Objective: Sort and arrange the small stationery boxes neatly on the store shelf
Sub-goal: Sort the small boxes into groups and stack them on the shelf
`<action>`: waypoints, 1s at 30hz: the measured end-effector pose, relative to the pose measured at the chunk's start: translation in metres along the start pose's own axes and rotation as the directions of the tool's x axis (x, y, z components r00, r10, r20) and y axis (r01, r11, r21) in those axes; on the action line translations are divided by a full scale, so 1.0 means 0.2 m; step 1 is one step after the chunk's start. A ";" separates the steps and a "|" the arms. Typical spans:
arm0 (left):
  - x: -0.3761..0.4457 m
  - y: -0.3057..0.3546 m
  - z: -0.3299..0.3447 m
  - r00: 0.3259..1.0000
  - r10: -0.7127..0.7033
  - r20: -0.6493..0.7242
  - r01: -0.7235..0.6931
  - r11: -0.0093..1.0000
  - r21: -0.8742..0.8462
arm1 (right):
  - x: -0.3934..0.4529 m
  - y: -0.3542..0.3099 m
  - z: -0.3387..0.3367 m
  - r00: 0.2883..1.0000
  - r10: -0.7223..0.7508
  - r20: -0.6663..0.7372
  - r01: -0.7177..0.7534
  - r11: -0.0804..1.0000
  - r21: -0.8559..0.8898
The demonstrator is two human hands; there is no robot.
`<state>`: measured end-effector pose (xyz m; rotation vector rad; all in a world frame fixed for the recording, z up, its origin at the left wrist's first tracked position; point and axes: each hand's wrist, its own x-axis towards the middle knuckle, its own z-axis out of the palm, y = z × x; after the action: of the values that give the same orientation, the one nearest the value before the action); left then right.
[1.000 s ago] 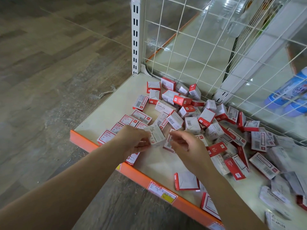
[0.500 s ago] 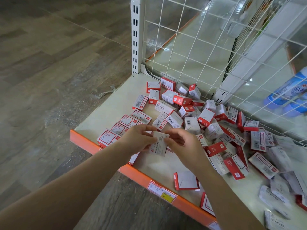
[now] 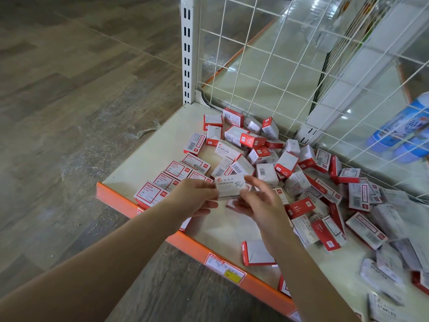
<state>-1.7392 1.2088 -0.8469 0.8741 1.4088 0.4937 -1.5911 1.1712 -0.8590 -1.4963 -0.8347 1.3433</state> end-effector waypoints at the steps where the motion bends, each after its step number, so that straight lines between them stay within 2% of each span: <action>1: 0.00 0.00 0.00 1.000 0.012 -0.008 -0.012 1.000 -0.005 | 0.00 0.01 -0.01 1.000 0.000 0.023 0.001 1.000 -0.026; 3: -0.01 -0.01 -0.01 0.998 0.054 -0.026 -0.053 0.998 0.044 | -0.01 0.02 -0.03 0.997 -0.009 0.081 0.017 0.995 -0.097; 6: -0.03 -0.05 -0.02 0.984 0.174 -0.035 -0.162 0.960 0.231 | -0.03 0.04 -0.05 0.990 -0.035 0.136 0.064 0.975 -0.215; 12: -0.09 -0.09 -0.03 0.936 0.350 0.034 -0.338 0.866 0.368 | -0.05 0.04 -0.06 0.982 -0.091 0.165 0.143 0.930 -0.339; 18: -0.09 -0.10 -0.03 0.921 0.382 0.068 -0.370 0.810 0.455 | -0.06 0.03 -0.07 0.973 -0.135 0.189 0.198 0.907 -0.373; 22: -0.10 -0.12 -0.02 0.908 0.409 0.087 -0.395 0.771 0.500 | -0.07 0.03 -0.08 0.969 -0.170 0.177 0.234 0.859 -0.455; 30: -0.10 -0.14 -0.01 0.906 0.416 0.081 -0.391 0.747 0.537 | -0.11 0.01 -0.09 0.979 -0.126 0.163 0.199 0.784 -0.589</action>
<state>-1.7495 1.1768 -0.8551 1.6705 1.4218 0.4388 -1.5766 1.1466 -0.8529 -1.7786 -1.5428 1.0845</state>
